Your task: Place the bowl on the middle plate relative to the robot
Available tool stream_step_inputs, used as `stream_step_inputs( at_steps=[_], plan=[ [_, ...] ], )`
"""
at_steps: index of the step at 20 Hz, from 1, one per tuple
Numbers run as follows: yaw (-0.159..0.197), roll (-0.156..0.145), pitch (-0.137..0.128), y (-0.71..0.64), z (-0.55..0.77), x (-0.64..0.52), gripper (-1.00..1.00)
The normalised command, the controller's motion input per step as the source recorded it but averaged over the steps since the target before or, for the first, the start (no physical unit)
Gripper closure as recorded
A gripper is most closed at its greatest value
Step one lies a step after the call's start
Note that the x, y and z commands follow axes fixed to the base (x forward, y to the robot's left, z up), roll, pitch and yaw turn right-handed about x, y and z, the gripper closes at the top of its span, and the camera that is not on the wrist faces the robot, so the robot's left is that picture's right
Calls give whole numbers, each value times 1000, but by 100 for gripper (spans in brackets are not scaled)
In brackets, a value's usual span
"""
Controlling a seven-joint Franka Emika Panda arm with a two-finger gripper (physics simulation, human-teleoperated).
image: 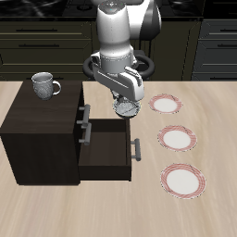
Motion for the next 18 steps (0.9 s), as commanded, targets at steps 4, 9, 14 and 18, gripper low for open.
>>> stream_step_inputs(
  at_steps=[4, 9, 14, 18],
  plan=[
    [231, 41, 31, 317, 154, -57, 100],
    [193, 9, 42, 180, 77, -33, 100],
    [303, 7, 37, 340, 169, -77, 100],
    [206, -28, 2, 245, 201, -31, 100]
  ],
)
